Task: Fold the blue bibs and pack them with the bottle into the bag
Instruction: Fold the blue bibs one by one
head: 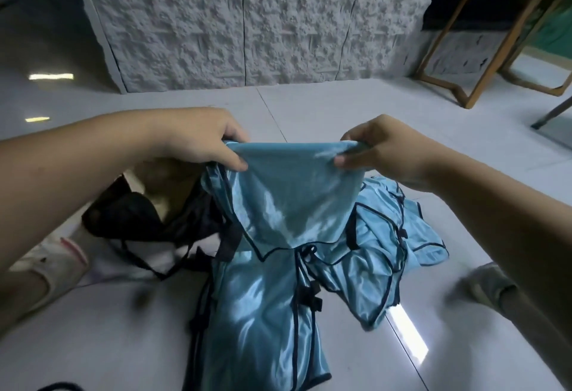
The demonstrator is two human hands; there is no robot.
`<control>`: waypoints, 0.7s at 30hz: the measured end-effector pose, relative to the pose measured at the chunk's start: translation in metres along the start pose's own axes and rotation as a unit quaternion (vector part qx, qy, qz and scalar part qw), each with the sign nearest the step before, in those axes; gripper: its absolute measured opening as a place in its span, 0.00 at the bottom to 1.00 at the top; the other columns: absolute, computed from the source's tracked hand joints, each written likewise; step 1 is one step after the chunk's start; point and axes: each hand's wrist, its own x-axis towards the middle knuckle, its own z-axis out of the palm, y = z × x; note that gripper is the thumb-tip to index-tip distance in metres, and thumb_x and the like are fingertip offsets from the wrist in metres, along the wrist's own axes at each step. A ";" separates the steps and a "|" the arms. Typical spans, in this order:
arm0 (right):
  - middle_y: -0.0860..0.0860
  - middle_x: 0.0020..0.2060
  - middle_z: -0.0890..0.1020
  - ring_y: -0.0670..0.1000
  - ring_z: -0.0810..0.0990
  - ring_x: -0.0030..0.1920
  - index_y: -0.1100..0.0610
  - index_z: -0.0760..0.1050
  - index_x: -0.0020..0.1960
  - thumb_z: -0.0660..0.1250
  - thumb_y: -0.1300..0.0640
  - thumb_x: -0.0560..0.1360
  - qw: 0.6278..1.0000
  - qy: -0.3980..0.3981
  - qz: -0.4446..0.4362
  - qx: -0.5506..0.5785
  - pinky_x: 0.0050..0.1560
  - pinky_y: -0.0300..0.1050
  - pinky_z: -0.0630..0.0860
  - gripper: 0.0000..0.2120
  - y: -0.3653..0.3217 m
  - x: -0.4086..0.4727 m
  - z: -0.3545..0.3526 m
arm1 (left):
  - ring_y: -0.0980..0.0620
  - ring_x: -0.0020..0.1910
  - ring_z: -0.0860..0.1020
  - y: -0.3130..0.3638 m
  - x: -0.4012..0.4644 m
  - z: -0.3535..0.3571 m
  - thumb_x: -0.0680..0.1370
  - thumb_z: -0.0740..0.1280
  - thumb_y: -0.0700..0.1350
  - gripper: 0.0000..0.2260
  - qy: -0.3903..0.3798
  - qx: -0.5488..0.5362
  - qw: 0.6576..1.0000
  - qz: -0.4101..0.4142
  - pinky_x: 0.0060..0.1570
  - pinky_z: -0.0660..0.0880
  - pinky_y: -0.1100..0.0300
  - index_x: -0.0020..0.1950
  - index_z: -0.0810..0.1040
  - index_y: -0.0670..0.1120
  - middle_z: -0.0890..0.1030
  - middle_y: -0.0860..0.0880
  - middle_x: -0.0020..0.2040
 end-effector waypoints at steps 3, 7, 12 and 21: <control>0.70 0.43 0.83 0.59 0.82 0.42 0.69 0.83 0.45 0.74 0.63 0.74 0.990 -0.105 0.020 0.089 0.51 0.57 0.78 0.08 0.002 -0.018 0.012 | 0.44 0.49 0.87 -0.014 -0.023 0.013 0.76 0.75 0.39 0.07 -0.117 -0.111 0.987 -0.015 0.50 0.83 0.53 0.53 0.87 0.44 0.88 0.44 0.49; 0.67 0.46 0.86 0.63 0.86 0.45 0.69 0.83 0.49 0.73 0.63 0.73 0.958 -0.228 0.064 0.162 0.50 0.59 0.82 0.09 0.010 -0.024 0.034 | 0.42 0.50 0.85 -0.044 -0.036 0.041 0.72 0.76 0.41 0.09 -0.257 -0.219 0.940 -0.040 0.51 0.82 0.52 0.52 0.87 0.41 0.86 0.37 0.53; 0.53 0.32 0.81 0.50 0.80 0.33 0.61 0.81 0.38 0.74 0.62 0.76 0.974 -0.188 0.121 0.047 0.35 0.46 0.79 0.09 0.053 -0.004 0.090 | 0.36 0.57 0.84 -0.093 -0.005 0.105 0.77 0.74 0.40 0.07 -0.237 -0.254 0.932 -0.107 0.61 0.79 0.41 0.55 0.86 0.42 0.86 0.37 0.56; 0.53 0.33 0.77 0.54 0.76 0.37 0.56 0.74 0.33 0.68 0.55 0.77 0.956 -0.116 0.158 -0.217 0.33 0.44 0.69 0.14 0.164 0.050 0.188 | 0.51 0.44 0.83 -0.155 0.081 0.216 0.75 0.76 0.47 0.04 -0.021 -0.024 0.988 -0.154 0.47 0.80 0.55 0.45 0.83 0.50 0.84 0.51 0.43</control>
